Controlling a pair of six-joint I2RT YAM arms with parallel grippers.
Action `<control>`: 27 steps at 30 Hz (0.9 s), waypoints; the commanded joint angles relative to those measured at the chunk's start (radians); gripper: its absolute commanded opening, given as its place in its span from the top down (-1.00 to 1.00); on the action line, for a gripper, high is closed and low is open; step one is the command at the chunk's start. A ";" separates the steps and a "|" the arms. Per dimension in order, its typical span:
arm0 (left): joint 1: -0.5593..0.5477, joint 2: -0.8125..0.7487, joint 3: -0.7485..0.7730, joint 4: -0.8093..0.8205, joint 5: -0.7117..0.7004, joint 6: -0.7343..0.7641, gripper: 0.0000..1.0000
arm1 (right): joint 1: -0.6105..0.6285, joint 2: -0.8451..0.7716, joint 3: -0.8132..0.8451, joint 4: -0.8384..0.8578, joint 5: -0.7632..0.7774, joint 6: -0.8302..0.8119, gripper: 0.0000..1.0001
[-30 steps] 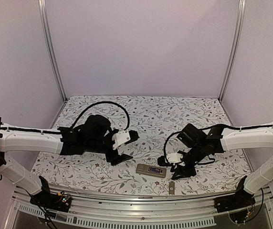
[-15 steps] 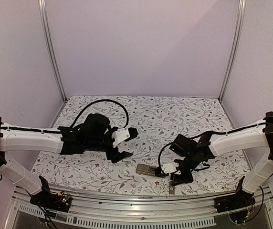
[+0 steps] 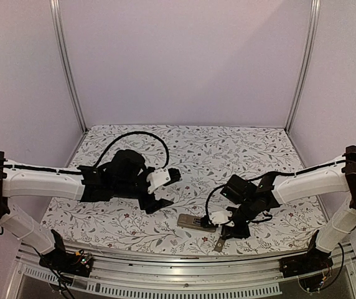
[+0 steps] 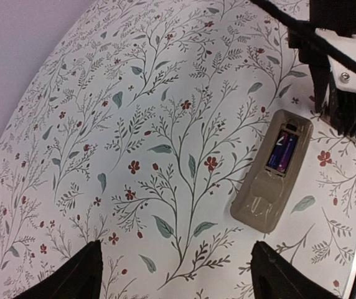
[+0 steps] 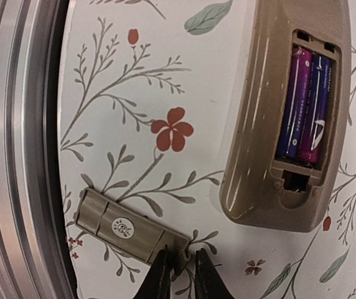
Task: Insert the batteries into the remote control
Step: Pick up the battery cover at the center of the board.
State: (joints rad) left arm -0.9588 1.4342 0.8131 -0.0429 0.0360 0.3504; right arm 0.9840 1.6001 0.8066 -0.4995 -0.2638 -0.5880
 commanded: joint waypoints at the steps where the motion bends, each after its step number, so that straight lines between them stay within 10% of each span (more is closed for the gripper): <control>1: 0.008 0.015 0.009 -0.009 -0.001 0.005 -0.63 | 0.007 0.010 0.002 -0.015 -0.006 0.008 0.67; 27: 0.006 0.043 0.021 -0.032 0.002 0.010 -0.63 | 0.006 0.002 0.048 -0.054 0.040 0.036 0.93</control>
State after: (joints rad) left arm -0.9588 1.4631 0.8146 -0.0509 0.0360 0.3511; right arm 0.9840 1.6005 0.8356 -0.5274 -0.2386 -0.5568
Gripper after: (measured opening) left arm 0.813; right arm 0.048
